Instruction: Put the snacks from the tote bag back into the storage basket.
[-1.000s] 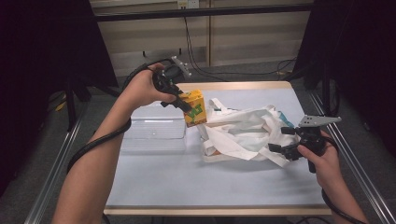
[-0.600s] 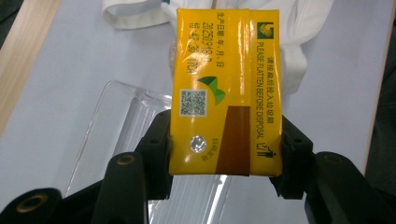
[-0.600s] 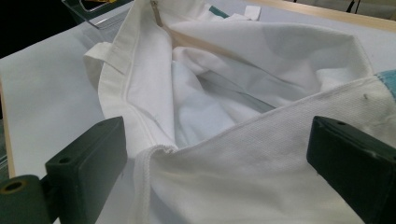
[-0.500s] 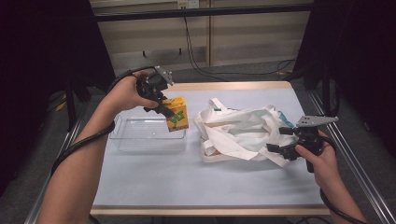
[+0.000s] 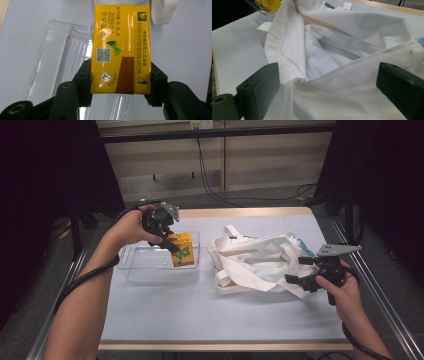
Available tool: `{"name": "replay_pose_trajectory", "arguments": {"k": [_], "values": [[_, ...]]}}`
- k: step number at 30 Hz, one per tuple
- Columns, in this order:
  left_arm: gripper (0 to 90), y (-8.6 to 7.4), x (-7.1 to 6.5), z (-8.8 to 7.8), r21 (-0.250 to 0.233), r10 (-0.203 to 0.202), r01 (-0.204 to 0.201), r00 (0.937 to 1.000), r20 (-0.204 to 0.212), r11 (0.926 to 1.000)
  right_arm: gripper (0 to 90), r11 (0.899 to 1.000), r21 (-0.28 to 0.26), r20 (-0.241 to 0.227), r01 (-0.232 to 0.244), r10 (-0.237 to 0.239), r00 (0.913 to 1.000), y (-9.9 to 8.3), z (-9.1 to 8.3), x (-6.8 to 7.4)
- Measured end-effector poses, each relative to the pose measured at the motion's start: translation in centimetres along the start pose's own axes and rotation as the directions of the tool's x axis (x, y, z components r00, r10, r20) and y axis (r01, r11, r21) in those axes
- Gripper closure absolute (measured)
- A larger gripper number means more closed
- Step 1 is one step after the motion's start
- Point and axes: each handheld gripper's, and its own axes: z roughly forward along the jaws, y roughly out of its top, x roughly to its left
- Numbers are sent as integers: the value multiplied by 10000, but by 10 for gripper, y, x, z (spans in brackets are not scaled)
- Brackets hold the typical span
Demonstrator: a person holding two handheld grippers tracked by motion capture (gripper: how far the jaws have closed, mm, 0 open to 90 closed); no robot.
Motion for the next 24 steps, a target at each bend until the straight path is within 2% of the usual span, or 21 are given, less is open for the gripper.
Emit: {"name": "replay_pose_trajectory", "arguments": {"k": [1, 3, 5, 6, 9, 11, 13, 18, 19, 21, 22, 23, 24], "values": [[500, 0, 1, 2, 73, 171, -170, 9999, -26, 9998, 47, 10000, -10, 9, 2, -2, 10000, 0, 0, 0], [500, -2, 0, 8, 90, 169, -169, 9999, -16, 9998, 47, 10000, -13, 3, 2, -2, 10000, 0, 0, 0], [500, -3, 1, 14, -50, 360, -360, 9993, -78, 9993, 47, 10000, -4, -4, 4, -4, 10000, 0, 0, 0], [500, -3, 0, 17, -154, 395, -395, 9992, -10, 9991, 47, 10000, 1, -13, 35, -35, 10000, 0, -1, 0], [500, -6, 0, 30, -77, 547, -545, 9980, 323, 9985, 47, 10000, -7, -30, 21, -21, 10000, 0, -1, 0], [499, -7, 1, 38, 125, 601, -606, 9975, 362, 9981, 47, 10000, 18, -17, 63, -63, 10000, -1, 0, 1], [497, -8, 0, 43, 36, 714, -716, 9969, 328, 9974, 47, 10000, 26, -13, 72, -72, 10000, -1, 0, 2], [483, -14, 1, 52, -117, 352, -347, 9982, 485, 9993, 47, 10000, -35, -4, 80, -80, 10000, 1, -2, 1], [469, -16, 0, 55, -355, -69, 88, 9985, 534, 9993, 47, 10000, -27, 8, 89, -89, 10000, 0, -2, 1], [364, -19, 2, 59, -298, -301, 321, 9973, 663, 9990, 47, 10000, -8, 11, 85, -85, 10000, 0, -2, 1], [354, -21, 1, 60, -261, -457, 474, 9972, 597, 9985, 47, 10000, -7, 25, 96, -96, 10000, 0, -2, 1], [358, -22, 2, 61, -224, -379, 394, 9974, 616, 9990, 47, 10000, -9, 32, 93, -93, 10000, 0, -3, 1], [349, -24, 2, 62, -301, -665, 685, 9959, 615, 9972, 47, 9999, -2, 26, 103, -103, 9999, 0, -3, 1]]}}
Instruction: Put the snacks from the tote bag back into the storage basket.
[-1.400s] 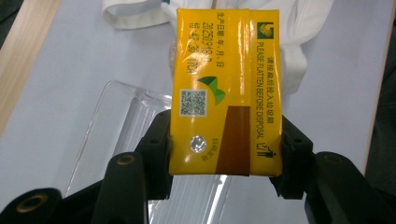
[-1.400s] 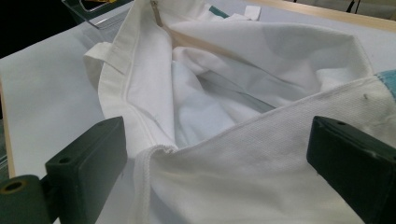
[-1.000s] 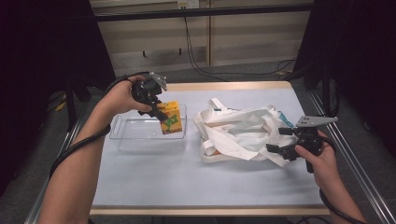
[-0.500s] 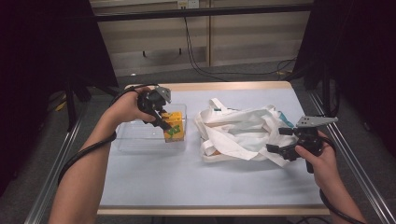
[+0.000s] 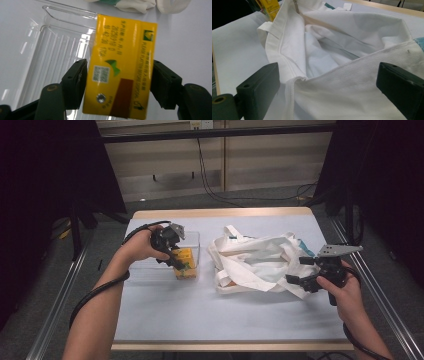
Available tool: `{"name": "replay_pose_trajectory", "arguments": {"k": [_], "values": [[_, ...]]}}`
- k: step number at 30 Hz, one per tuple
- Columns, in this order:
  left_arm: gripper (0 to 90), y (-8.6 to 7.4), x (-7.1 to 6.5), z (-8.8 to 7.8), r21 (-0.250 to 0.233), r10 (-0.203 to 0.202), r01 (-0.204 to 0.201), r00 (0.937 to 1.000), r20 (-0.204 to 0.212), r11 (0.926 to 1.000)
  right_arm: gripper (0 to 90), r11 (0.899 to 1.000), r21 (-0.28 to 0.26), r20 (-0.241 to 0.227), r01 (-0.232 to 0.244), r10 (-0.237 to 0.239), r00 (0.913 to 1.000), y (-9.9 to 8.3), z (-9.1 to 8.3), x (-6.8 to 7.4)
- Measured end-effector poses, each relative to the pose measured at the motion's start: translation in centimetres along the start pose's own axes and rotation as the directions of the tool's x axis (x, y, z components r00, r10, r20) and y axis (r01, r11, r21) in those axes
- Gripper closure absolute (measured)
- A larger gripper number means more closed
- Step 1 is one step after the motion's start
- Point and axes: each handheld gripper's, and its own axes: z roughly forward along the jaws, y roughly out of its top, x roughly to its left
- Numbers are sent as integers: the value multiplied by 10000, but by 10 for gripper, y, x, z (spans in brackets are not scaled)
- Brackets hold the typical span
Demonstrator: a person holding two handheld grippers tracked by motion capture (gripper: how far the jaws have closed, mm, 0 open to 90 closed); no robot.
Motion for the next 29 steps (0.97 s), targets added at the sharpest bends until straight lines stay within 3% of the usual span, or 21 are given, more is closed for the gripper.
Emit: {"name": "replay_pose_trajectory", "arguments": {"k": [3, 6, 8, 10, 14, 17, 18, 19, 21, 22, 24, 26, 29], "values": [[274, -3, 1, -1, -125, -405, 402, 9989, -224, 9991, 47, 10000, -15, 15, 8, -8, 10000, 0, 0, 0], [174, -6, 2, -7, -480, -1320, 1308, 9910, -228, 9902, 47, 10000, -10, 14, 4, -4, 10000, 0, -1, 0], [150, -9, 1, -13, -606, -1410, 1388, 9894, -344, 9885, 47, 10000, -3, 21, 16, -16, 10000, 0, 0, 1], [132, -14, 0, -17, -750, -1751, 1712, 9833, -486, 9824, 47, 10000, -35, 9, 45, -45, 10000, 0, -1, 1], [121, -24, -9, -23, -1320, -2037, 1939, 9769, -649, 9721, 47, 10000, -18, 48, 15, -15, 10000, 0, -1, 1], [104, -32, -18, -27, -1577, -2485, 2317, 9639, -962, 9599, 47, 10000, -16, 42, -4, 4, 10000, 0, -1, 2], [104, -35, -19, -31, -1376, -2400, 2239, 9640, -1142, 9649, 47, 10000, -11, 26, 39, -39, 10000, 0, -2, 2], [101, -38, -23, -30, -1762, -2907, 2668, 9484, -1267, 9475, 47, 10000, -20, 33, 53, -53, 10000, 1, -2, 2], [91, -45, -25, -36, -1667, -2828, 2568, 9462, -1572, 9520, 47, 10000, -44, 51, 43, -43, 10000, 2, -3, 3], [88, -47, -30, -34, -2258, -3494, 3122, 9250, -1491, 9228, 47, 10000, -60, 58, 60, -60, 10000, 2, -3, 3], [87, -52, -33, -36, -2552, -3628, 3145, 9161, -1709, 9143, 47, 9999, -93, 78, 85, -84, 9999, 2, -4, 3], [87, -54, -37, -36, -2572, -3731, 3222, 9098, -1819, 9111, 47, 9999, -76, 87, 96, -96, 9999, 2, -4, 3], [86, -57, -40, -36, -2607, -3718, 3211, 9116, -1756, 9105, 47, 9999, -39, 79, 100, -99, 9999, 2, -3, 4]]}}
